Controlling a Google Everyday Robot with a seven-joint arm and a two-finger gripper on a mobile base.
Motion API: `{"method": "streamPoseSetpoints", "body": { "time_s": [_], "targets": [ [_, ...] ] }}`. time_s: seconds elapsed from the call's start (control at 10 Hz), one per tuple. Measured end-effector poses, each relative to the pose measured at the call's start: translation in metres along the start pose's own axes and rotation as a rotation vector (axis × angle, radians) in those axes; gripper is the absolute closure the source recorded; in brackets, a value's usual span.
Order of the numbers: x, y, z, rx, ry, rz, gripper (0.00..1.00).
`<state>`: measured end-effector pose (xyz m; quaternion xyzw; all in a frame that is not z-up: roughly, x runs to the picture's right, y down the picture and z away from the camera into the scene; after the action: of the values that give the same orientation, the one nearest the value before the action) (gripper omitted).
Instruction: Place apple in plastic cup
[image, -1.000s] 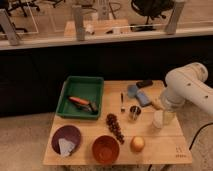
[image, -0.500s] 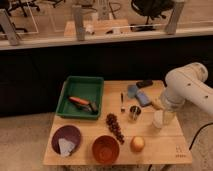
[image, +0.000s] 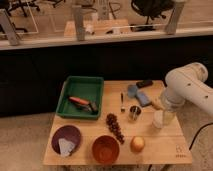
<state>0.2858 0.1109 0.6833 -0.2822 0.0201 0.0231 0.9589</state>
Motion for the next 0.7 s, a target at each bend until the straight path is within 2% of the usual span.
{"method": "streamPoseSetpoints", "body": {
  "time_s": [0.1, 0.3, 0.4, 0.6, 0.7],
  "targets": [
    [0.001, 0.001, 0.000, 0.002, -0.003, -0.008, 0.20],
    [0.002, 0.015, 0.002, 0.022, -0.076, -0.061, 0.20],
    [0.001, 0.022, 0.000, 0.033, -0.151, -0.077, 0.20],
    [0.004, 0.043, -0.004, 0.059, -0.335, -0.095, 0.20],
    [0.002, 0.053, -0.004, 0.067, -0.381, -0.111, 0.20]
  ]
}}
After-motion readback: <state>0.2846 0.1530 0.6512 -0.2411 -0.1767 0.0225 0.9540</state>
